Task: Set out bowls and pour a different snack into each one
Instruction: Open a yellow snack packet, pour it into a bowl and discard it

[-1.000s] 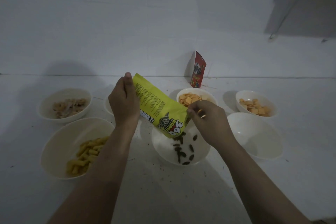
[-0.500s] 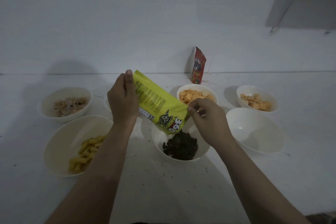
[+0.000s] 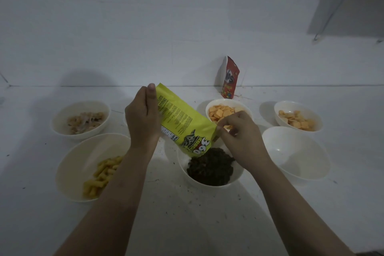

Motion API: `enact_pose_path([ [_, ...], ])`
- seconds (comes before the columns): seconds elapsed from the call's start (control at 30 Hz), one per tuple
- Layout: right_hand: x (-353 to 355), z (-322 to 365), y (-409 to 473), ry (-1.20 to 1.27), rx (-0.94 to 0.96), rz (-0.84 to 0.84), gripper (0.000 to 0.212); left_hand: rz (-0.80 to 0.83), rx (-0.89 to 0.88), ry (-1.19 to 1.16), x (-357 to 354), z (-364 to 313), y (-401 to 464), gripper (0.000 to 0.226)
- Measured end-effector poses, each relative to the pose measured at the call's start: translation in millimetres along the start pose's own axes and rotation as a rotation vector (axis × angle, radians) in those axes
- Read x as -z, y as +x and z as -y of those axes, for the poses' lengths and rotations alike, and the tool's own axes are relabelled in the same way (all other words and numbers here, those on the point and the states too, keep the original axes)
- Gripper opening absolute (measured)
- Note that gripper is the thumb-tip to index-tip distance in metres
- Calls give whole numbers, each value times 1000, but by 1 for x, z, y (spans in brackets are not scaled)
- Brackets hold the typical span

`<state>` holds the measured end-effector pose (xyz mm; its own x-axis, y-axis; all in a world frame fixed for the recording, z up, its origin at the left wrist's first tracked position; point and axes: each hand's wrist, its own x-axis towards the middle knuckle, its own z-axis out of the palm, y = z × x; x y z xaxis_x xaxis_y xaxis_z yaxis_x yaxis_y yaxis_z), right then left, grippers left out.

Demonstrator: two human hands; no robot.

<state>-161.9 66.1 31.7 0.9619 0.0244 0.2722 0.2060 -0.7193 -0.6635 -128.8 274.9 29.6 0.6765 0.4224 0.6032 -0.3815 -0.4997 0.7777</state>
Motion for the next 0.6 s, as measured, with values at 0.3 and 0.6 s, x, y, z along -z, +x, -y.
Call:
enact_pose_path([
  [0.3, -8, 22, 8, 104, 92, 142, 15, 54, -75, 74, 0, -6, -10, 40],
  [0.6, -21, 52, 19, 217, 138, -20, 19, 100, -144, 88, -6, -23, -18, 34],
])
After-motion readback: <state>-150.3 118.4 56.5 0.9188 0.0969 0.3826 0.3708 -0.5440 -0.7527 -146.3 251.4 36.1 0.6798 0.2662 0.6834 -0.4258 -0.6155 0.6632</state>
